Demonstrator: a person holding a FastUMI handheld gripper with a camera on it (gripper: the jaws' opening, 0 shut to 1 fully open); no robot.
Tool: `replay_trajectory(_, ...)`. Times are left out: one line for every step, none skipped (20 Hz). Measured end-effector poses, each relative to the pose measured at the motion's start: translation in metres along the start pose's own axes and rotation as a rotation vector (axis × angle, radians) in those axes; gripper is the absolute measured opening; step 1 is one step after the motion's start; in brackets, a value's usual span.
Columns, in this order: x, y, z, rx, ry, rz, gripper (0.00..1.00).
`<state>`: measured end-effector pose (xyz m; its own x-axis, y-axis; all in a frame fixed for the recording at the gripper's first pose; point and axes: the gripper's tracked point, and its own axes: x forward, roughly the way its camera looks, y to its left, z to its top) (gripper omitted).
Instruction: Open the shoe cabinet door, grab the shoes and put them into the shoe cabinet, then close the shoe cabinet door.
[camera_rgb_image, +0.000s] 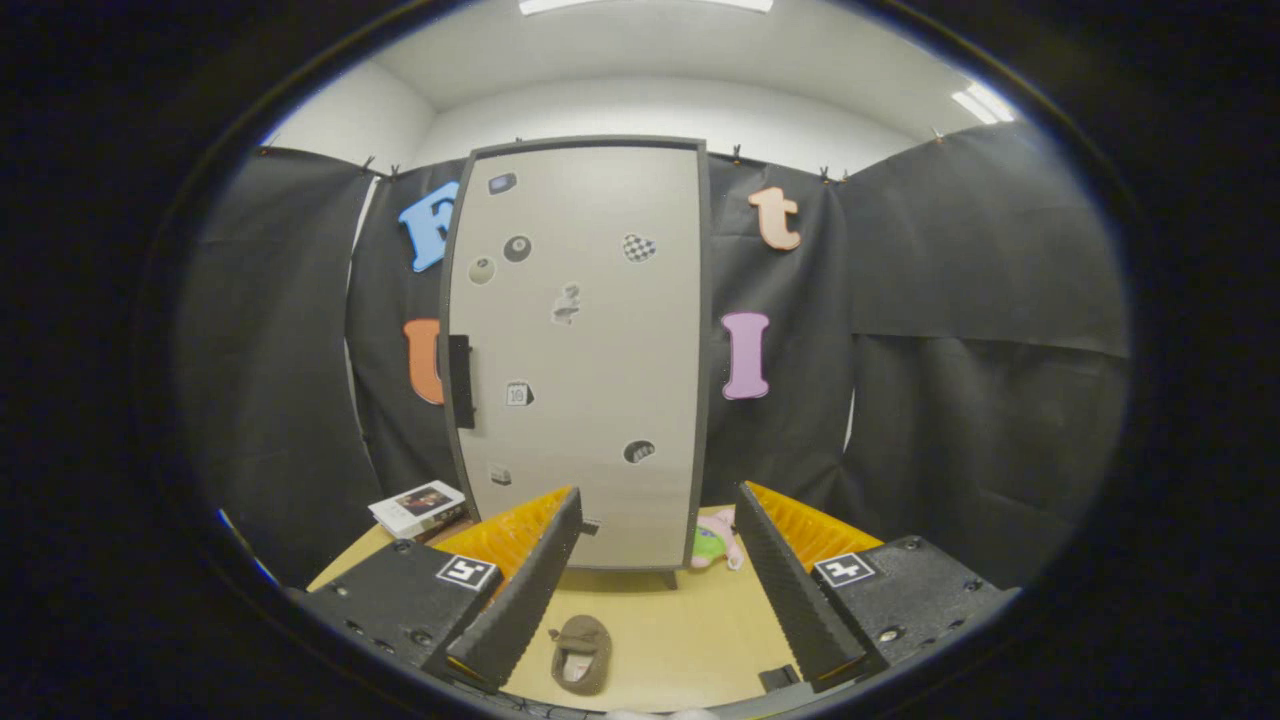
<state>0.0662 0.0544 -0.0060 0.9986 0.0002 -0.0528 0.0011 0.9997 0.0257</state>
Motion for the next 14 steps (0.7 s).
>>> replay_trajectory(0.011,0.013,-0.001,0.003,0.003,0.019,1.00)
replay_trajectory(0.023,0.029,-0.001,0.002,0.007,0.045,1.00)
replay_trajectory(0.034,0.044,-0.003,0.000,0.014,0.064,1.00)
replay_trajectory(0.045,0.059,-0.003,-0.003,0.021,0.085,1.00)
replay_trajectory(0.056,0.077,-0.002,-0.003,0.021,0.115,1.00)
replay_trajectory(0.068,0.096,0.001,0.000,0.014,0.146,1.00)
replay_trajectory(0.079,0.113,0.003,-0.002,0.010,0.173,1.00)
replay_trajectory(0.091,0.129,0.005,-0.006,0.008,0.194,1.00)
replay_trajectory(0.105,0.144,0.007,-0.010,0.004,0.212,1.00)
replay_trajectory(0.117,0.158,0.008,-0.013,0.006,0.225,1.00)
replay_trajectory(0.128,0.172,0.009,-0.014,0.007,0.238,0.99)
replay_trajectory(0.140,0.185,0.011,-0.008,0.007,0.250,0.98)
replay_trajectory(0.152,0.197,0.012,-0.007,0.009,0.268,0.97)
replay_trajectory(0.162,0.207,0.013,-0.006,0.012,0.281,0.97)
